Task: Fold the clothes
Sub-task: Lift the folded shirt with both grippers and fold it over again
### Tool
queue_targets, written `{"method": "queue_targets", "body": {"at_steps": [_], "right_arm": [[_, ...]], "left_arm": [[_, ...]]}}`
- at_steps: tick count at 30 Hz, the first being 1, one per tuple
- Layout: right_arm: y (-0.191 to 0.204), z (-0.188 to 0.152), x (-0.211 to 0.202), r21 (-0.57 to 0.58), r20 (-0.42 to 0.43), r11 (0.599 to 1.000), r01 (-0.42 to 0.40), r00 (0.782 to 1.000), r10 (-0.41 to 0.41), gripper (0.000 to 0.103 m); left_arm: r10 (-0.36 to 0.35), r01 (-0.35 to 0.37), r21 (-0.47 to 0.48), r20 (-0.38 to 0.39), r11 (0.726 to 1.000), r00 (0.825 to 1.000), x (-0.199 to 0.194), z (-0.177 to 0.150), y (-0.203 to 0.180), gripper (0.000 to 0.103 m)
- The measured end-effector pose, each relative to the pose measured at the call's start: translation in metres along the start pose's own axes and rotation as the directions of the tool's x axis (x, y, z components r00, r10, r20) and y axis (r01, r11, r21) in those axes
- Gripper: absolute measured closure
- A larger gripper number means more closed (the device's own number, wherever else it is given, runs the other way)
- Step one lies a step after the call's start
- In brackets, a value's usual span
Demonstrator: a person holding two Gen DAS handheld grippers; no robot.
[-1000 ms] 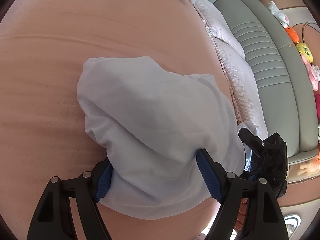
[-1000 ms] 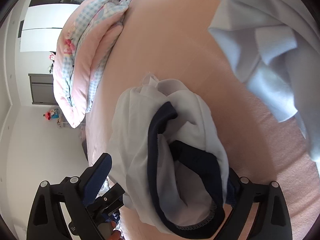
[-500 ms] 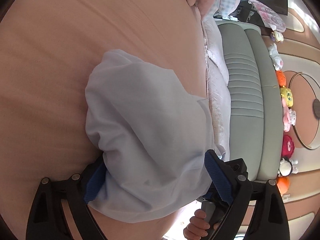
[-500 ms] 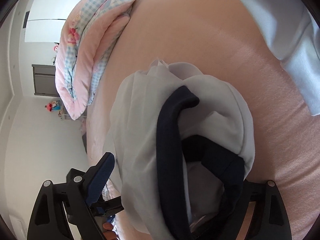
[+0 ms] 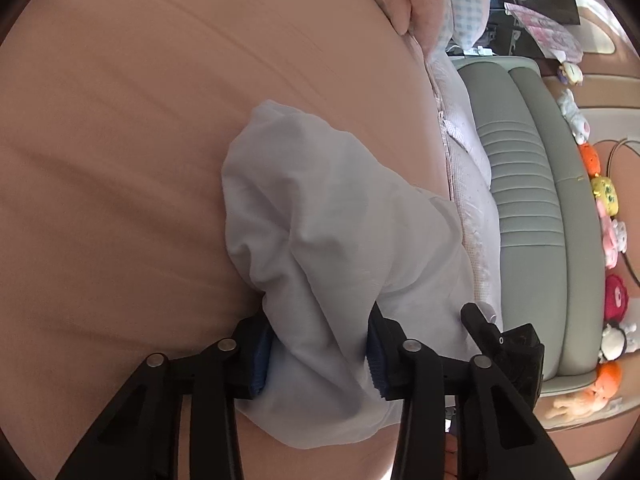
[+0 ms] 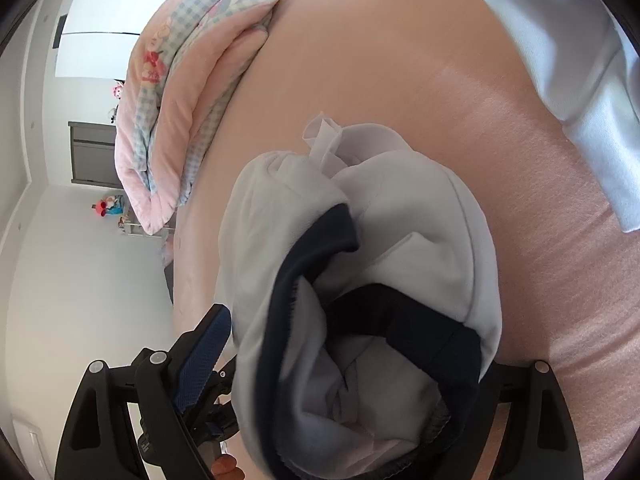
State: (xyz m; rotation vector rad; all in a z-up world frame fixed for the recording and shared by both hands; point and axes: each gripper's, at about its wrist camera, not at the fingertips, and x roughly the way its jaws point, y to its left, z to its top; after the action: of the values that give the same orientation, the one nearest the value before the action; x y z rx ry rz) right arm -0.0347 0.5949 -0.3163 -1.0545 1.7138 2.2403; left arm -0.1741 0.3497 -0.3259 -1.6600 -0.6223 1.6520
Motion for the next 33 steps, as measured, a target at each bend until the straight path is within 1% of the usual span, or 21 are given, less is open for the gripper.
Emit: {"method": "queue_targets", "body": {"at_steps": [2, 4, 5, 6, 7, 8, 9, 12, 14, 16, 18, 20, 24, 28, 29, 32, 33], "right_arm": [[0.0, 0.0, 0.0, -0.007, -0.004, 1.0, 0.011, 1.0, -0.011, 0.013], [0.002, 0.0, 0.0, -0.012, -0.006, 0.999, 0.046, 0.999, -0.046, 0.016], [0.004, -0.001, 0.0, -0.016, -0.007, 0.998, 0.068, 0.998, -0.068, 0.021], [0.005, -0.001, 0.0, -0.021, -0.008, 0.995, 0.095, 0.995, -0.096, 0.028], [0.008, -0.002, 0.0, -0.031, -0.007, 0.99, 0.136, 0.991, -0.136, 0.033], [0.01, -0.002, 0.0, -0.042, -0.006, 0.984, 0.176, 0.984, -0.176, 0.042], [0.014, -0.003, 0.0, -0.057, -0.002, 0.975, 0.215, 0.977, -0.215, 0.048], [0.029, -0.006, 0.004, -0.12, 0.023, 0.942, 0.314, 0.949, -0.314, 0.05], [0.042, -0.009, 0.007, -0.183, 0.054, 0.905, 0.383, 0.923, -0.38, 0.05], [0.054, -0.013, 0.01, -0.246, 0.095, 0.861, 0.446, 0.895, -0.436, 0.05], [0.064, -0.017, 0.011, -0.299, 0.134, 0.821, 0.486, 0.874, -0.468, 0.05], [0.068, -0.019, 0.01, -0.324, 0.157, 0.803, 0.501, 0.865, -0.476, 0.05], [0.074, -0.021, 0.003, -0.332, 0.184, 0.811, 0.482, 0.876, -0.445, 0.051], [0.078, -0.023, -0.001, -0.343, 0.186, 0.82, 0.458, 0.889, -0.419, 0.051], [0.078, -0.022, -0.002, -0.342, 0.185, 0.827, 0.447, 0.895, -0.407, 0.051], [0.083, -0.021, -0.014, -0.324, 0.192, 0.87, 0.372, 0.926, -0.325, 0.051], [0.085, -0.021, -0.016, -0.323, 0.196, 0.875, 0.361, 0.93, -0.311, 0.051]], "left_arm": [[0.003, -0.003, 0.013, -0.005, 1.0, 1.0, 0.0, 0.001, 0.0, 0.068], [0.035, -0.035, 0.047, 0.002, 0.998, 0.999, 0.001, -0.001, -0.006, 0.068], [0.051, -0.051, 0.063, 0.006, 0.997, 0.999, 0.001, -0.002, -0.009, 0.068], [0.067, -0.067, 0.08, 0.01, 0.995, 0.998, 0.002, -0.004, -0.012, 0.068], [0.082, -0.083, 0.096, 0.014, 0.992, 0.996, 0.002, -0.005, -0.014, 0.068], [0.098, -0.099, 0.113, 0.019, 0.989, 0.995, 0.002, -0.006, -0.017, 0.068], [0.113, -0.116, 0.129, 0.023, 0.985, 0.993, 0.003, -0.007, -0.02, 0.068], [0.16, -0.165, 0.176, 0.041, 0.971, 0.986, 0.004, -0.01, -0.029, 0.068], [0.192, -0.201, 0.194, 0.063, 0.96, 0.979, 0.006, -0.013, -0.035, 0.067], [0.205, -0.218, 0.199, 0.086, 0.955, 0.975, 0.005, -0.015, -0.038, 0.067], [0.198, -0.214, 0.181, 0.101, 0.96, 0.975, 0.004, -0.016, -0.038, 0.068], [0.189, -0.207, 0.165, 0.114, 0.964, 0.975, 0.002, -0.018, -0.038, 0.069], [0.154, -0.173, 0.148, 0.129, 0.974, 0.98, -0.003, -0.017, -0.039, 0.07], [0.098, -0.115, 0.14, 0.124, 0.983, 0.987, -0.011, -0.013, -0.046, 0.07], [0.083, -0.1, 0.139, 0.123, 0.985, 0.989, -0.013, -0.012, -0.047, 0.07], [0.04, -0.056, 0.133, 0.119, 0.99, 0.992, -0.02, -0.009, -0.052, 0.07], [0.026, -0.042, 0.131, 0.118, 0.991, 0.993, -0.022, -0.008, -0.053, 0.07]]}}
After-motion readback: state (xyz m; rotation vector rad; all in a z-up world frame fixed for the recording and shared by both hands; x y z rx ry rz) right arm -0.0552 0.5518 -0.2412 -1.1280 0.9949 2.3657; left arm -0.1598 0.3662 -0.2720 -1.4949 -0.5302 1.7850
